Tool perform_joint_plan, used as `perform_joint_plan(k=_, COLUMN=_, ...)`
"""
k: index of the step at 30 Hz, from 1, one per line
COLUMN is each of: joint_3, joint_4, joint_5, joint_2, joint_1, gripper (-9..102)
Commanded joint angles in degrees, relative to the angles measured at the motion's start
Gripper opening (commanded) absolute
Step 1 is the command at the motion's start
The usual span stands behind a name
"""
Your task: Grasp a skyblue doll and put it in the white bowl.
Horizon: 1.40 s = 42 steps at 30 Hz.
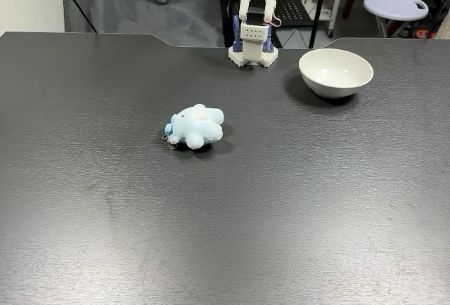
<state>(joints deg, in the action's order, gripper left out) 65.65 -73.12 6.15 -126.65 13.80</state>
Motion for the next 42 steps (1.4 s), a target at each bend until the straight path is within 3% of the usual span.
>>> perform_joint_plan(k=1, joint_3=-5.36, joint_4=0.35, joint_5=-0.35, joint_2=6.77, joint_1=5.71, gripper=3)
perform_joint_plan(k=16, joint_3=-4.75, joint_4=0.35, joint_5=-0.35, joint_2=10.02, joint_1=10.46, gripper=6)
perform_joint_plan(k=29, joint_3=0.09, joint_4=0.18, joint_5=-1.05, joint_2=16.52, joint_1=25.22, gripper=6)
perform_joint_plan(k=42, joint_3=28.83, joint_4=-2.81, joint_5=-34.45, joint_2=18.46, joint_1=24.26, gripper=5)
